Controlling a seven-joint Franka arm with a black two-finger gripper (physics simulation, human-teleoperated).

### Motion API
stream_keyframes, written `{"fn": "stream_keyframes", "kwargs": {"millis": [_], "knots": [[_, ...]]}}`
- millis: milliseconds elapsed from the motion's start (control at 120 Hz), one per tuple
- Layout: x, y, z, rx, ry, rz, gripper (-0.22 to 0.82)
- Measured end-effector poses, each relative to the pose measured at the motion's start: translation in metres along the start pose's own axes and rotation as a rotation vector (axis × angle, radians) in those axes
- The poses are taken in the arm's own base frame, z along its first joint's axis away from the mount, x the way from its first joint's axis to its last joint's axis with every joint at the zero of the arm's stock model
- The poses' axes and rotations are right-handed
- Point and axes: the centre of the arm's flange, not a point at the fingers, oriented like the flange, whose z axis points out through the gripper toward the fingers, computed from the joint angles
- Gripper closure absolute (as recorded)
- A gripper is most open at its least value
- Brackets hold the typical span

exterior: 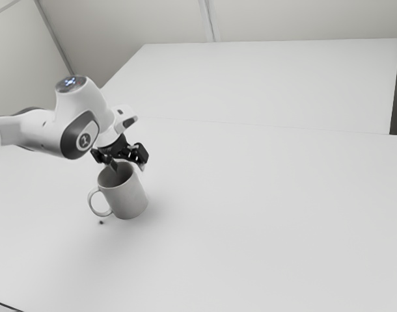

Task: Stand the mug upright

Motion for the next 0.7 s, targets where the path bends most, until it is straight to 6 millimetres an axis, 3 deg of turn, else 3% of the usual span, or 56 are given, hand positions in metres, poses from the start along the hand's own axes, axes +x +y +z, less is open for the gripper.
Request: {"fn": "stream_keyframes", "kwargs": {"millis": [325, 492, 700], "knots": [[0.058, -0.005, -0.063, 0.003, -0.006, 0.016, 0.01], [0.075, -0.012, -0.093, 0.011, -0.034, 0.068, 0.01], [0.092, -0.018, -0.158, 0.009, -0.028, 0.128, 0.00]]}}
